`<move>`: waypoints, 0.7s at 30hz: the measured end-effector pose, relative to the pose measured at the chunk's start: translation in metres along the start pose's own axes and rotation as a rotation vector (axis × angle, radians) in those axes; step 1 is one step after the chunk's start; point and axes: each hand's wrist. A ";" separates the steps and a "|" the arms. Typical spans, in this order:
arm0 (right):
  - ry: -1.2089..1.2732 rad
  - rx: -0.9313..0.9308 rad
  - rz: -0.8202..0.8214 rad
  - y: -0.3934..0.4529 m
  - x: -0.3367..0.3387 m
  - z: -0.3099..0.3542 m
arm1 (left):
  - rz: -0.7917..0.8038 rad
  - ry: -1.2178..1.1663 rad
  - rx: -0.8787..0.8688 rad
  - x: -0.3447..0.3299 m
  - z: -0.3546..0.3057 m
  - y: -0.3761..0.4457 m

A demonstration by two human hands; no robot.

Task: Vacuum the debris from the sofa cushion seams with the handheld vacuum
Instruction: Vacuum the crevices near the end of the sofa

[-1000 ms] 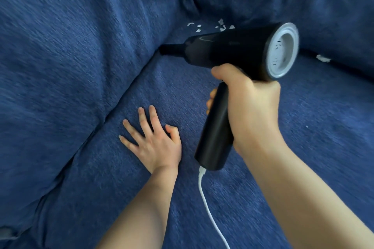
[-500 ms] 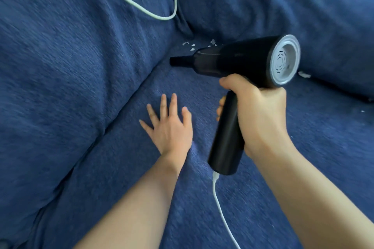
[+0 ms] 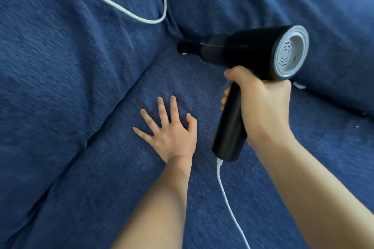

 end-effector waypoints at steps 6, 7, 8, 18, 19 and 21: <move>0.009 -0.011 0.017 -0.011 0.023 -0.001 | -0.024 0.016 -0.008 -0.003 0.000 0.000; 0.001 -0.004 0.028 -0.014 0.027 -0.002 | -0.021 0.016 -0.007 -0.004 0.000 0.000; -0.011 0.008 0.033 -0.015 0.030 -0.002 | -0.019 0.017 -0.007 -0.004 0.000 0.001; -0.349 0.299 -0.056 -0.017 0.039 0.002 | -0.020 0.011 -0.008 -0.006 0.001 -0.001; -0.386 0.328 -0.074 -0.017 0.041 0.004 | -0.017 0.014 -0.007 -0.006 0.001 -0.001; -0.465 0.379 -0.097 -0.018 0.046 0.006 | -0.017 0.013 -0.008 -0.006 0.000 -0.001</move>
Point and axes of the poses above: each hand's wrist, its own y-axis towards the middle knuckle, its own x-axis out of the back of the hand, z = x × y, and after that the axes turned 15 degrees about -x, right-handed
